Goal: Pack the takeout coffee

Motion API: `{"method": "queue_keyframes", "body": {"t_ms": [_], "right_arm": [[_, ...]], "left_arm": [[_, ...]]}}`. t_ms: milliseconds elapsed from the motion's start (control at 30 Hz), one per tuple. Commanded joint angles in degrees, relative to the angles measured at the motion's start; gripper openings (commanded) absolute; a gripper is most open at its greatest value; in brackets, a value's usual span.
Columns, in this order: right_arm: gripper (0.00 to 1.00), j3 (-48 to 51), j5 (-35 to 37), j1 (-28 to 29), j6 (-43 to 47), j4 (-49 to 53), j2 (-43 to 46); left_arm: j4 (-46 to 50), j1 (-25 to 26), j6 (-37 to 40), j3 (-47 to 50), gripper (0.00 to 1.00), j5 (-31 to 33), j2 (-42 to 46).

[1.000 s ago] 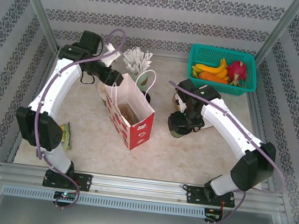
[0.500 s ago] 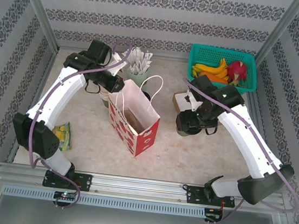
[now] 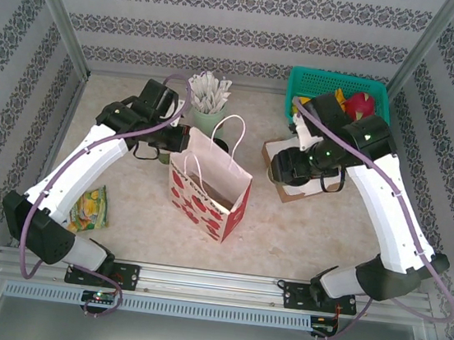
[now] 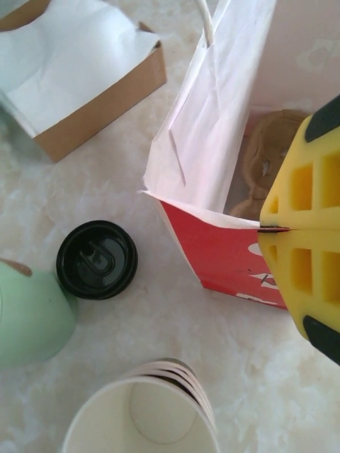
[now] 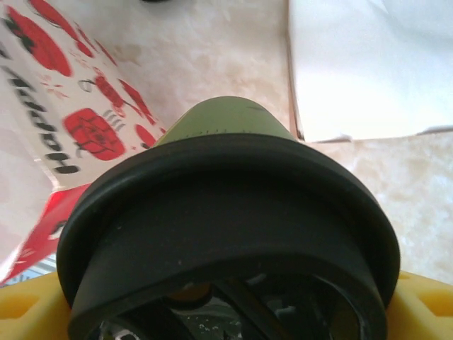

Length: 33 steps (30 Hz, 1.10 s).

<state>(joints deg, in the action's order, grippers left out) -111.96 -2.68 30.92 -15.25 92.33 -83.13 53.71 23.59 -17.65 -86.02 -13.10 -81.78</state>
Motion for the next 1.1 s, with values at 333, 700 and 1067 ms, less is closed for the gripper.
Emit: {"method": "queue_keyframes", "body": {"t_ms": [333,700,1067], "right_arm": [[0.60,-14.89,-3.92,5.37,-0.06,4.85,-4.47],[0.59,-23.59,-4.02,10.16,1.19,7.56,-12.14],[0.59,-19.41,-11.65,11.89,2.49,1.38,-16.10]], "left_arm": [[-6.86,0.64,-10.99,2.97,0.00,1.21,2.07],[-7.12,0.92,-7.37,1.69,0.01,-2.86,0.69],[-6.28,0.96,-4.79,1.43,0.00,-4.04,0.27]]}}
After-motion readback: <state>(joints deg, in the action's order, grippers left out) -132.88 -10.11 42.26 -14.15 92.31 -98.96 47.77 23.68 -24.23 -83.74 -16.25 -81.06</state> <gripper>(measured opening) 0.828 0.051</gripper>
